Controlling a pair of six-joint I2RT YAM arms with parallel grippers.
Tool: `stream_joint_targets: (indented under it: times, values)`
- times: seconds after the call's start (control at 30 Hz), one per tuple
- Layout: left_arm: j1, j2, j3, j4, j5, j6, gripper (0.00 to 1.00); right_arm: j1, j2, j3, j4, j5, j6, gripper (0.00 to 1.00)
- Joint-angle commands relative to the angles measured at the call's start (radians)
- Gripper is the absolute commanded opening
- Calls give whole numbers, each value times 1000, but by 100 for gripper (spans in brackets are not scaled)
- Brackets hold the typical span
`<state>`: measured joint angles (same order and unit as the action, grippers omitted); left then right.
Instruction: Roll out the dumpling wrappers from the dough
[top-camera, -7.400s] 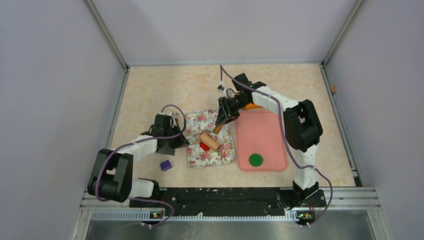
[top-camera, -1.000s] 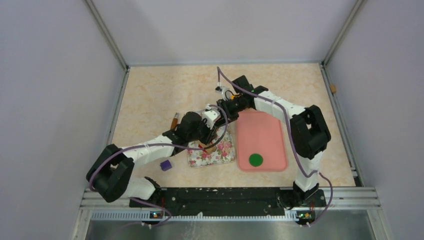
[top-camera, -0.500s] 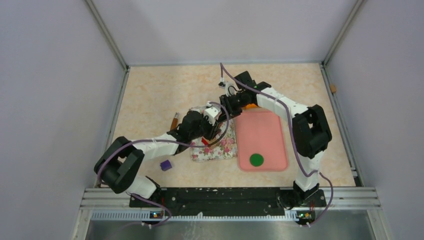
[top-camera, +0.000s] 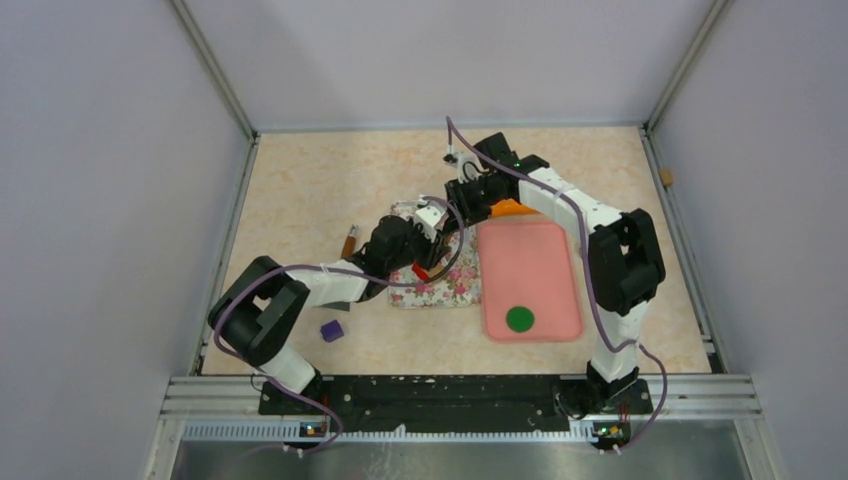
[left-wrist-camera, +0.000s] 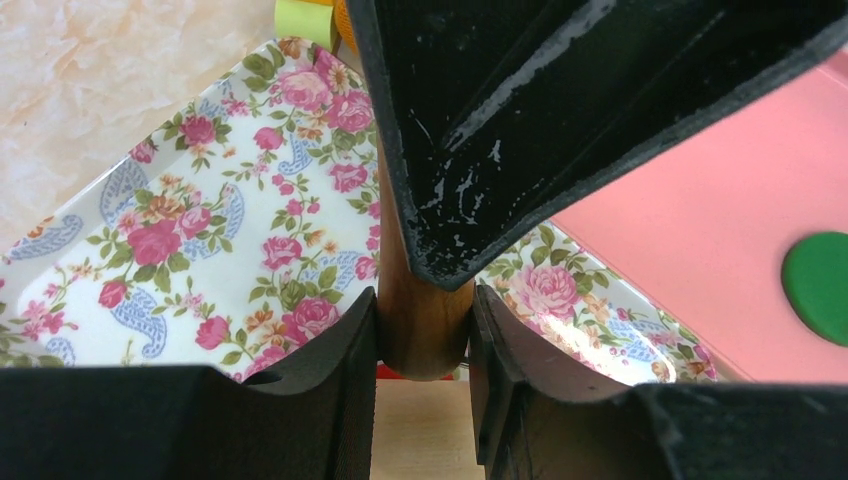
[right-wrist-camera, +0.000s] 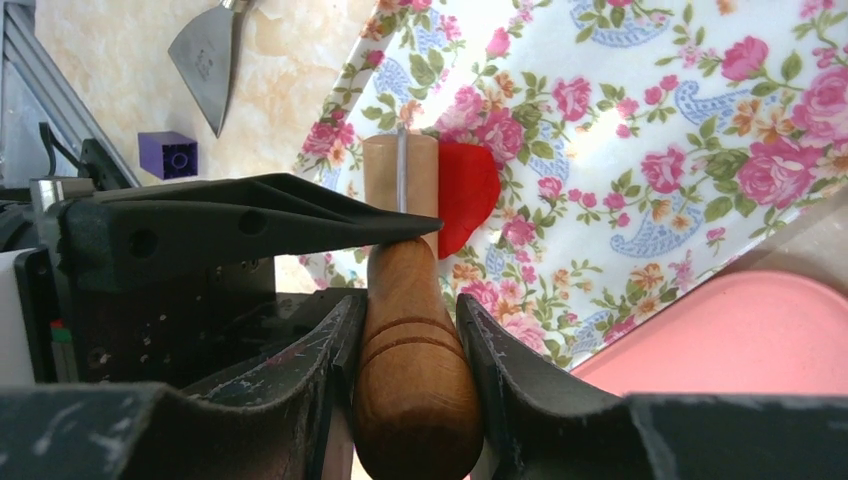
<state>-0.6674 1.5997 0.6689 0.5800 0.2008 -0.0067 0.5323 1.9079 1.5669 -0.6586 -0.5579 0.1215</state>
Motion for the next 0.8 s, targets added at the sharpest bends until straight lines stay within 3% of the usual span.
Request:
stream_joint_targets:
  times: [0.0,0.13,0.3,0.77]
  values:
    - [-12,-20,83,-112,-28,-64,0,32,24,73,-9,-102,-3,0]
    - [-11,-124,114,-212,-39,-51,0,31,0,108,39,-226,77,0]
    - [-11,-179,116,-247,-14,-35,0,24,-35,87,54,-224,89,0]
    - [2,-3,139,-115,-52,25,0,8,5,98,17,-97,-21,0]
